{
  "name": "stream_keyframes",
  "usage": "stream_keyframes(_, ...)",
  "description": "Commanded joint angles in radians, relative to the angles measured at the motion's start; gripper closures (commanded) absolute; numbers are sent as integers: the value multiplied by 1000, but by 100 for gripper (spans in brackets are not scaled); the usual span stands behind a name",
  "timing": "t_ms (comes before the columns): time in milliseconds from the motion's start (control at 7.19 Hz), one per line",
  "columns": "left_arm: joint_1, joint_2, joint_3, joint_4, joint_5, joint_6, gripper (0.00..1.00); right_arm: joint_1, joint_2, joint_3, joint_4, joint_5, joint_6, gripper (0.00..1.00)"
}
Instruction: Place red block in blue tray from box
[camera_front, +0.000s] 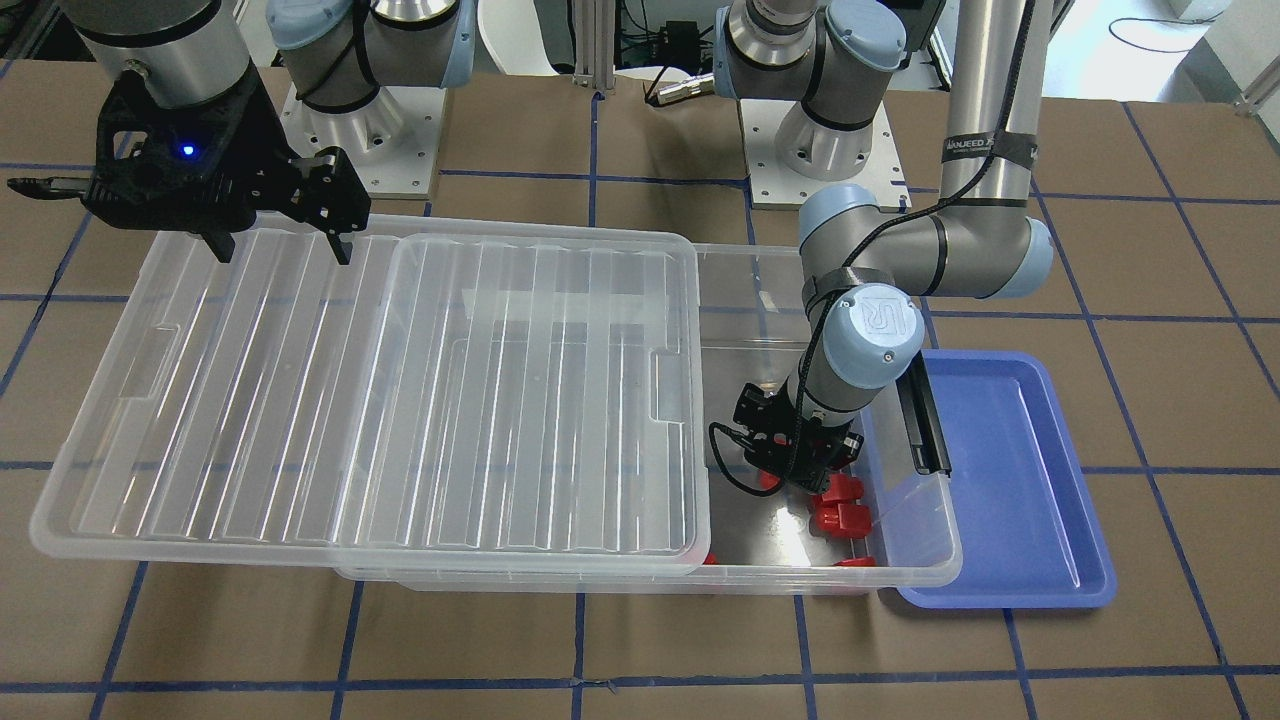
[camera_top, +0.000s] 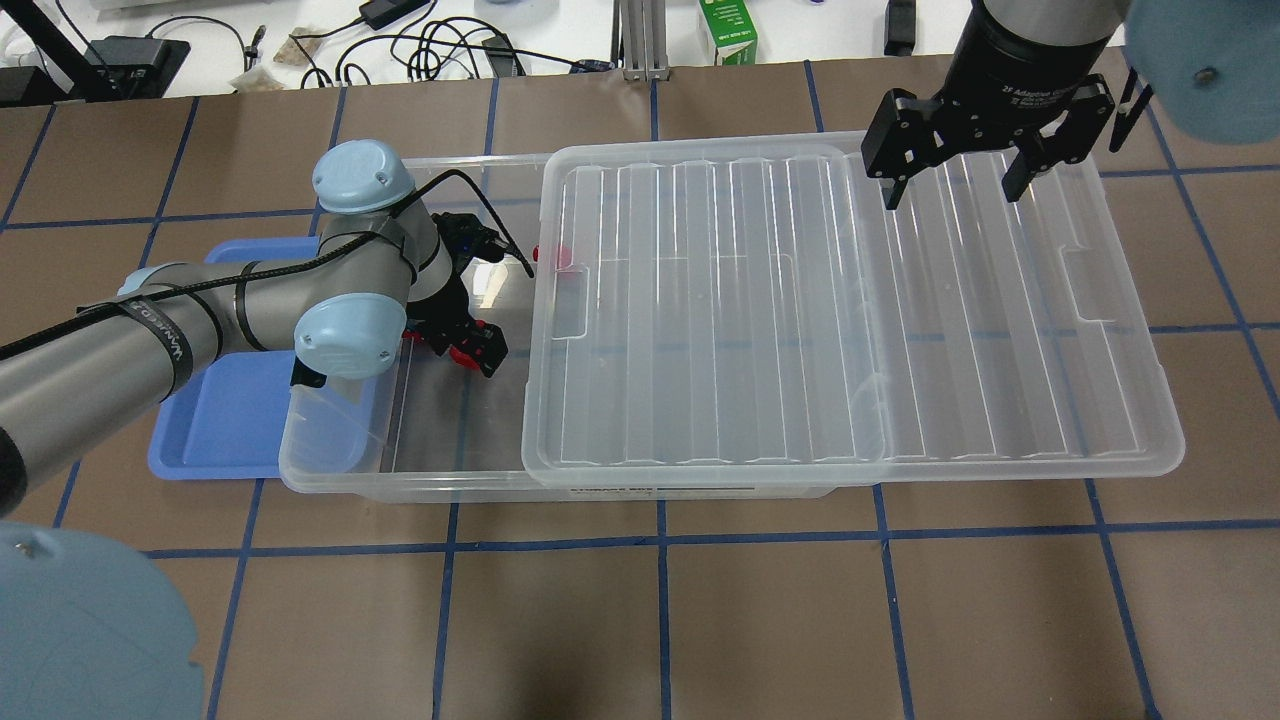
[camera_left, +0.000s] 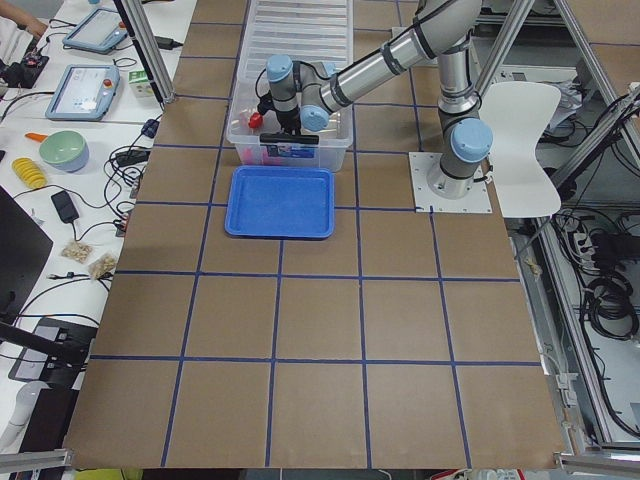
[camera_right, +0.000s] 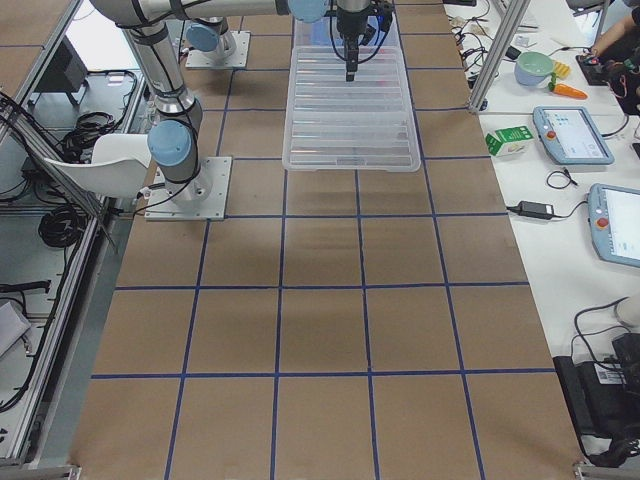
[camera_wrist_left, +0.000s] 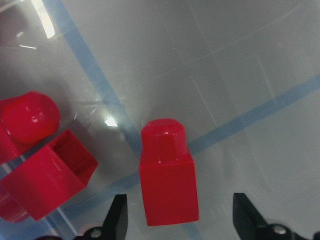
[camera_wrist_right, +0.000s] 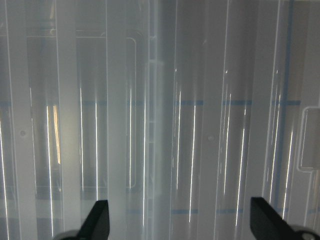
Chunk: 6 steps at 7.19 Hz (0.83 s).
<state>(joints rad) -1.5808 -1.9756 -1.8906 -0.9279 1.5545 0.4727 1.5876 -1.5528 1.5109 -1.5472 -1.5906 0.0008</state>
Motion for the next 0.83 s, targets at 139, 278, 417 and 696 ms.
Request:
stream_keyframes(139,-4,-8,1,18,-1,-6,100,0,-27,31,-8,1,-13,0)
stream_keyframes(278,-2,-5,5,18,-2,-6,100,0,-27,29,-7,4,-15,0)
stream_keyframes(417,-1,13,25,6,6,-8,100,0,-26,29,-8,11,-15,0)
stream_keyframes(696,-5,55,117,-111,10,-26,100,-1,-24,28,-16,12,-12,0)
